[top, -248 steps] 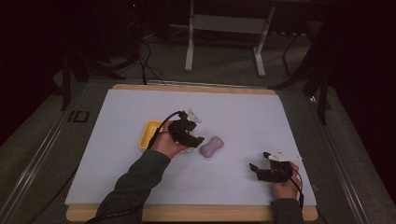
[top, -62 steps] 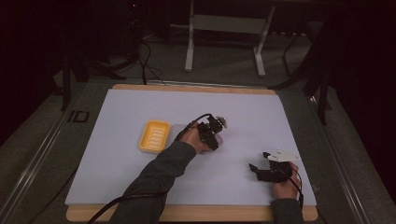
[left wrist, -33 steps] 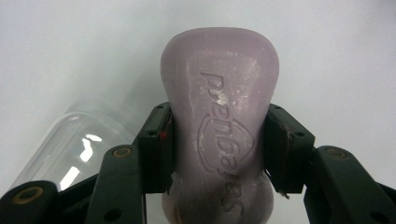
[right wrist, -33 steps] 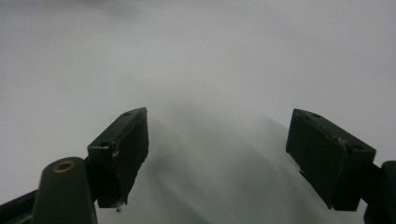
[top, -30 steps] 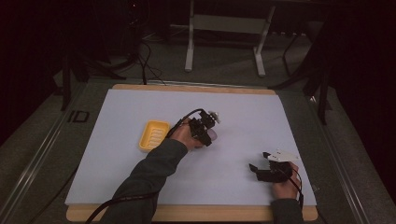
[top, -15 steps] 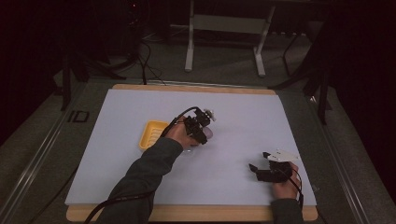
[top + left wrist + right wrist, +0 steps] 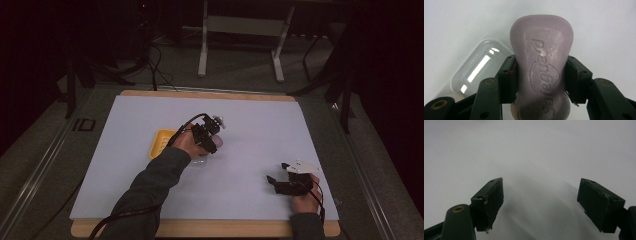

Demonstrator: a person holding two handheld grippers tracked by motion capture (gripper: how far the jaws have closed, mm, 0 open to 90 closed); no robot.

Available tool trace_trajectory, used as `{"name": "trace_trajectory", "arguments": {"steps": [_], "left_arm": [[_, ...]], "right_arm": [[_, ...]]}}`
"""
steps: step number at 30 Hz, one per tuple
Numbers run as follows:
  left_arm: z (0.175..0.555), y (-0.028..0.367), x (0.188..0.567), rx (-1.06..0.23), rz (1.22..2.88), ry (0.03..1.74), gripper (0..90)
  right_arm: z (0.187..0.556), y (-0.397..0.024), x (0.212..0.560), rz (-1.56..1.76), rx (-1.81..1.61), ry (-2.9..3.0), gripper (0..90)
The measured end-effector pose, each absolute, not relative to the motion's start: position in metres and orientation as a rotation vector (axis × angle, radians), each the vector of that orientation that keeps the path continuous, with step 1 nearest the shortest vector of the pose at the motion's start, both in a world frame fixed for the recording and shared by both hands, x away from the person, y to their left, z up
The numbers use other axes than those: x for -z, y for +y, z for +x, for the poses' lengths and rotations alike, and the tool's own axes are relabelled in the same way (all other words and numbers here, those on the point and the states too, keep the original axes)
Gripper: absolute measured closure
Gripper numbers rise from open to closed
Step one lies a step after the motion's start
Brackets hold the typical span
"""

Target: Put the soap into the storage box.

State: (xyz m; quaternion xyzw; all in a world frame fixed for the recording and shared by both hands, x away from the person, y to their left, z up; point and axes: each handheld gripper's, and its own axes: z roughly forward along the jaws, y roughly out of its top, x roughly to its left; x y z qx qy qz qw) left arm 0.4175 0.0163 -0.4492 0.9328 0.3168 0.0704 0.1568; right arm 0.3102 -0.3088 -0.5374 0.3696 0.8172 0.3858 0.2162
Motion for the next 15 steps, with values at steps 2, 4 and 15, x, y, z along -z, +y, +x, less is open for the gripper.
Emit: {"name": "trace_trajectory", "arguments": {"steps": [2, 4, 15], "left_arm": [[0.418, 0.021, 0.447, -0.204, 2.662, 0.917, 50.0], [0.418, 0.023, 0.446, -0.211, 2.662, 0.918, 50.0], [0.417, 0.03, 0.442, -0.221, 2.648, 0.938, 50.0]], "right_arm": [[0.31, -0.309, 0.537, 1.025, -1.068, 2.264, 20.8], [0.31, -0.309, 0.537, 1.027, -1.07, 2.263, 20.8], [0.31, -0.309, 0.537, 1.026, -1.069, 2.264, 20.8]]}}
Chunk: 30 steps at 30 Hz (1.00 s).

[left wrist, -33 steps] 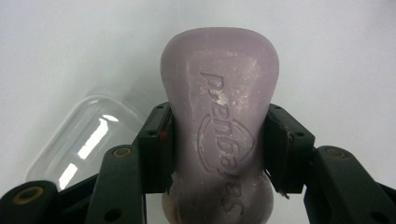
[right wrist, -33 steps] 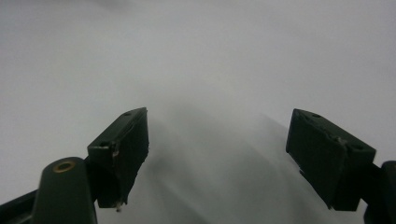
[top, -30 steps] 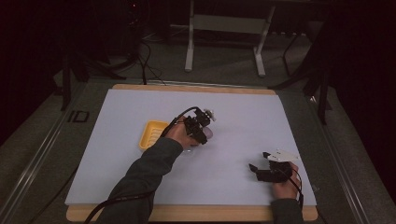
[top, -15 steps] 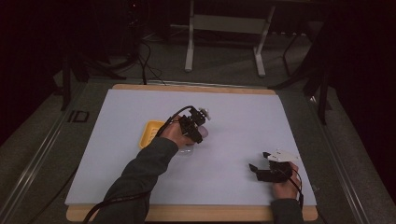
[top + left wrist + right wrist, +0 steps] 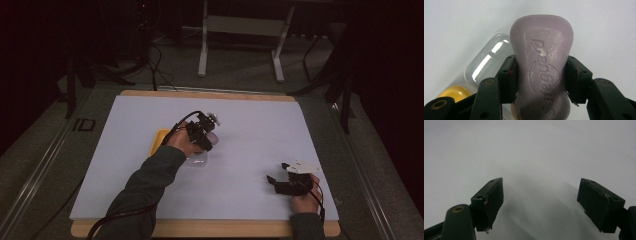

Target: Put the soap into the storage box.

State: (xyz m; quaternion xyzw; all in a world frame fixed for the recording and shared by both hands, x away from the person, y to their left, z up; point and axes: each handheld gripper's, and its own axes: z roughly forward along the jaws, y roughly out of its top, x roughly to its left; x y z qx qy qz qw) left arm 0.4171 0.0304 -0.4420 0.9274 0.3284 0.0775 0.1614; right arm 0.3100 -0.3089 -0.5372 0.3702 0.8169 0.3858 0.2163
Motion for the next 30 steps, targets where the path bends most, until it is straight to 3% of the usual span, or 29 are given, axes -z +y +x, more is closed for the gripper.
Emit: {"name": "trace_trajectory", "arguments": {"steps": [30], "left_arm": [[0.415, 0.059, 0.428, -0.252, 2.577, 1.006, 50.0]], "right_arm": [[0.31, -0.309, 0.537, 1.03, -1.071, 2.26, 20.8]]}}
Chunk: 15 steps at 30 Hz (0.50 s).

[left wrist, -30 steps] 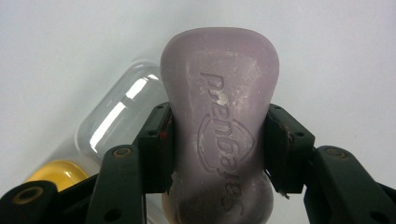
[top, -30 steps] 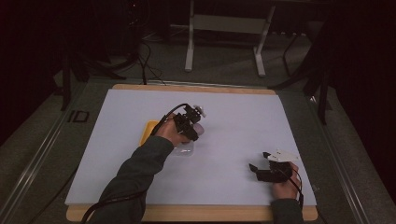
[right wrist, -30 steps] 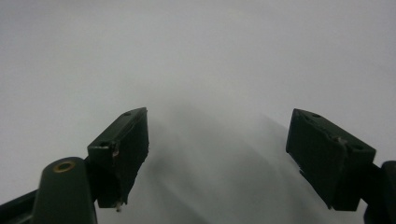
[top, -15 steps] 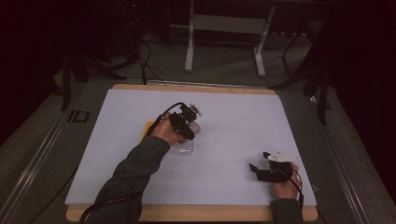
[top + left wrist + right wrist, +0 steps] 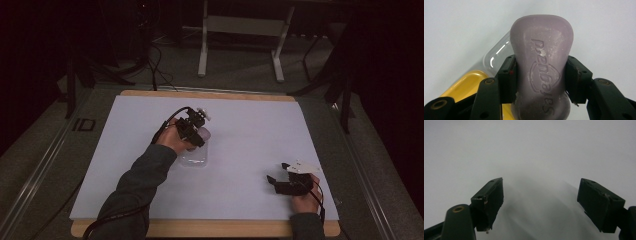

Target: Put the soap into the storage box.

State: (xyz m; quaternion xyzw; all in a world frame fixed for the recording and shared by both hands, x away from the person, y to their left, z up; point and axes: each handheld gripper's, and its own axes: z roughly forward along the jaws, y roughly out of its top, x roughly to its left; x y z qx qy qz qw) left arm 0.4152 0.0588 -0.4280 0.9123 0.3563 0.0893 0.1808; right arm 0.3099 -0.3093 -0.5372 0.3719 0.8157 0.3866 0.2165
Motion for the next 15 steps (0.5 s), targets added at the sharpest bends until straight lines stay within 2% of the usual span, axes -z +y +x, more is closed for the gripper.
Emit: {"name": "trace_trajectory", "arguments": {"steps": [15], "left_arm": [[0.419, 0.072, 0.433, -0.246, 2.564, 1.054, 50.0]], "right_arm": [[0.31, -0.309, 0.537, 1.03, -1.072, 2.259, 20.8]]}}
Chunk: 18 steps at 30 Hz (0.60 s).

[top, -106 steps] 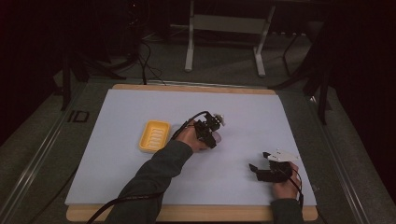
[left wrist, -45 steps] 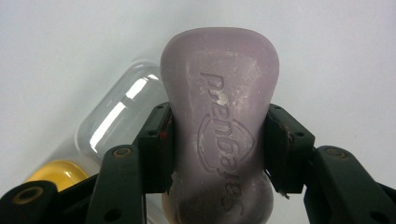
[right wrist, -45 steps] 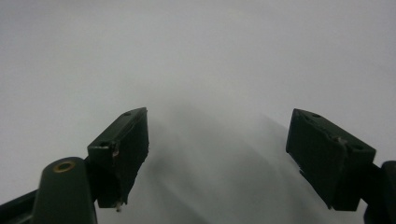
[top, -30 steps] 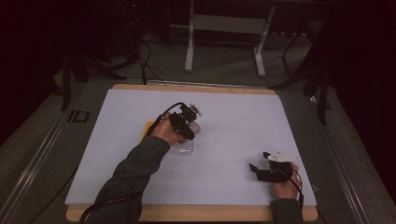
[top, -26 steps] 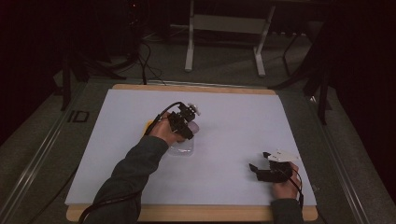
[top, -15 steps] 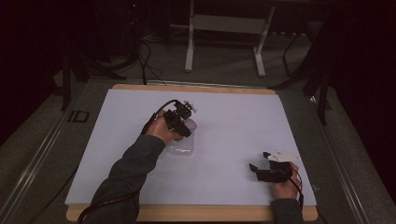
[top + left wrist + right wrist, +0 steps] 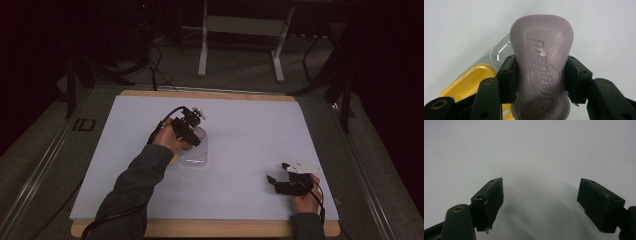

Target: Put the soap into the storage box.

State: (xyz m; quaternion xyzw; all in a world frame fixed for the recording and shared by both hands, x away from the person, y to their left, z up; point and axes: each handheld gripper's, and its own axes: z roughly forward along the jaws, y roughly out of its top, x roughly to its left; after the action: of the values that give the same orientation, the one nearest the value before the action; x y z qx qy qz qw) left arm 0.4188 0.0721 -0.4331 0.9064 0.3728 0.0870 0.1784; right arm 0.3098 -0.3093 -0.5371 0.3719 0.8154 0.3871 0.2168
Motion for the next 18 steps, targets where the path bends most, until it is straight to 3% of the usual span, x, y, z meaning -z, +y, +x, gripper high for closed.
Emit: {"name": "trace_trajectory", "arguments": {"steps": [18], "left_arm": [[0.421, 0.091, 0.436, -0.238, 2.541, 1.104, 50.0]], "right_arm": [[0.31, -0.309, 0.537, 1.027, -1.07, 2.261, 20.8]]}}
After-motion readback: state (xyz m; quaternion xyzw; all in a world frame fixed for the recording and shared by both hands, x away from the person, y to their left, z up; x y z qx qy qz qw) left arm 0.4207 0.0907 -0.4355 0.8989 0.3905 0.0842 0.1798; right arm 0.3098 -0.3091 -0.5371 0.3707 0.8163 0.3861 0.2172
